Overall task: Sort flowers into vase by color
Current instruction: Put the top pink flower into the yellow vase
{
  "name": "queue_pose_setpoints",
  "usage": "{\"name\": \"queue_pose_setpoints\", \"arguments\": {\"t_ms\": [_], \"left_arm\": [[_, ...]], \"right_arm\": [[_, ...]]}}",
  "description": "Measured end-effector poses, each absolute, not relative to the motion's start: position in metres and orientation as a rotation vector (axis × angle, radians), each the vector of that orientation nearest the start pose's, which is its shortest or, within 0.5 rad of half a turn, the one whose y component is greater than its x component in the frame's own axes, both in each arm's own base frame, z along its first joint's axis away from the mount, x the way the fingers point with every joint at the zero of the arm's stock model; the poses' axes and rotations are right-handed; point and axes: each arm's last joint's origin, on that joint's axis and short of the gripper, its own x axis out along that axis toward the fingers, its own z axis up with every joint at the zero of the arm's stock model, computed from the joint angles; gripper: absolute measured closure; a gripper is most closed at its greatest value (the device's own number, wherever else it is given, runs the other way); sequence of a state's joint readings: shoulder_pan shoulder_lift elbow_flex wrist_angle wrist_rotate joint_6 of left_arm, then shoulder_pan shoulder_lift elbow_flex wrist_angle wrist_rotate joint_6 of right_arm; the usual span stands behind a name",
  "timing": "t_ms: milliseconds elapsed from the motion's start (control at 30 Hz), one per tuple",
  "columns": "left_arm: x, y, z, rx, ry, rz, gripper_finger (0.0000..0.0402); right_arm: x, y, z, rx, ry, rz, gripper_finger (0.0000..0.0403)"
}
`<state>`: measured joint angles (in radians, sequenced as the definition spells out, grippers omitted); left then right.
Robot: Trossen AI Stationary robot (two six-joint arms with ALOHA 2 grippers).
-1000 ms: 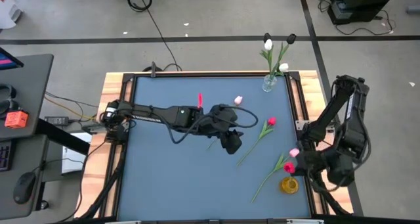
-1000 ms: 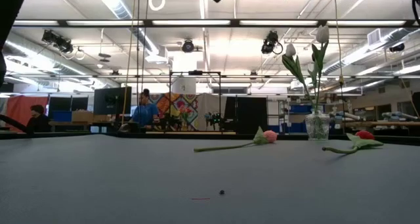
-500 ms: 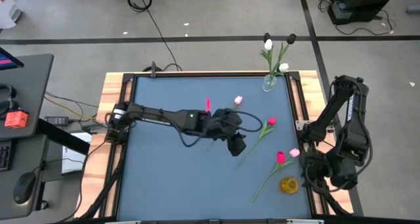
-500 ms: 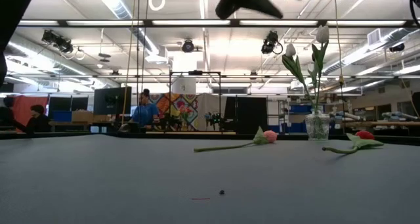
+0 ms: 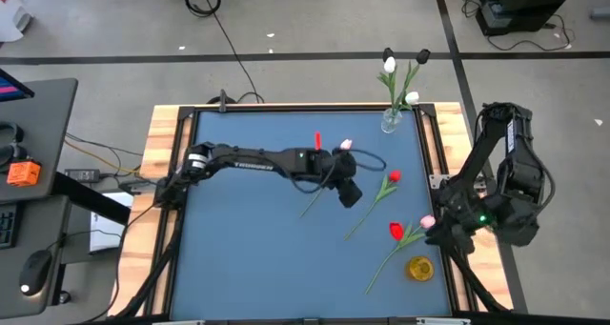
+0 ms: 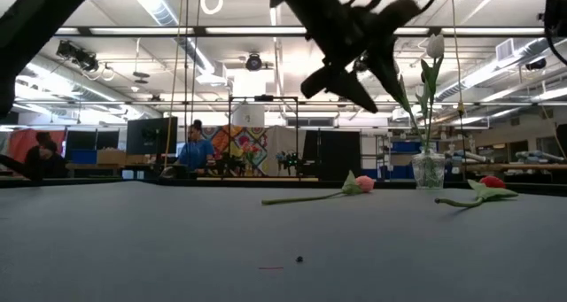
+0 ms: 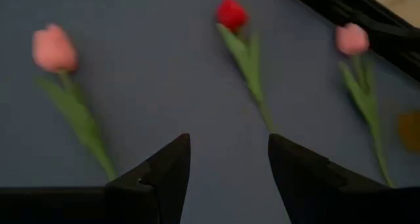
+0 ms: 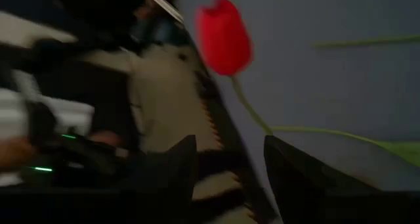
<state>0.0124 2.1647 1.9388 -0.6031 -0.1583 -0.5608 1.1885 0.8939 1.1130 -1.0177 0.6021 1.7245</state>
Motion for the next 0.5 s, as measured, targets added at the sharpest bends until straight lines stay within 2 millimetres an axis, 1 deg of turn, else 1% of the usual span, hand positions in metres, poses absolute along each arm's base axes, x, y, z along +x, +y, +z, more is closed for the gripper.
{"name": "queue_pose_setpoints", "arguments": {"t_ms": [100,233,300,367,433,500], "left_arm": [[0.484,0.029,0.255,-0.479,0.761,0.391,0.0191],[0.483,0.045,0.255,-0.461,0.765,0.401,0.0191],[0.483,0.054,0.253,-0.474,0.757,0.418,0.0191],[0.490,0.065,0.243,-0.521,0.724,0.448,0.0191],[0.493,0.077,0.224,-0.570,0.755,0.486,0.0191],[0.496,0.087,0.206,-0.617,0.780,0.505,0.0191]], "right_arm": [[0.069,0.125,0.363,1.057,0.698,0.007,0.0226],[0.069,0.119,0.372,1.088,0.584,0.036,0.0239],[0.069,0.111,0.375,1.068,0.490,0.003,0.0243],[0.069,0.099,0.377,1.023,0.359,-0.086,0.0247],[0.070,0.085,0.378,1.003,0.255,-0.176,0.0250],[0.069,0.073,0.379,0.994,0.191,-0.239,0.0251]]}}
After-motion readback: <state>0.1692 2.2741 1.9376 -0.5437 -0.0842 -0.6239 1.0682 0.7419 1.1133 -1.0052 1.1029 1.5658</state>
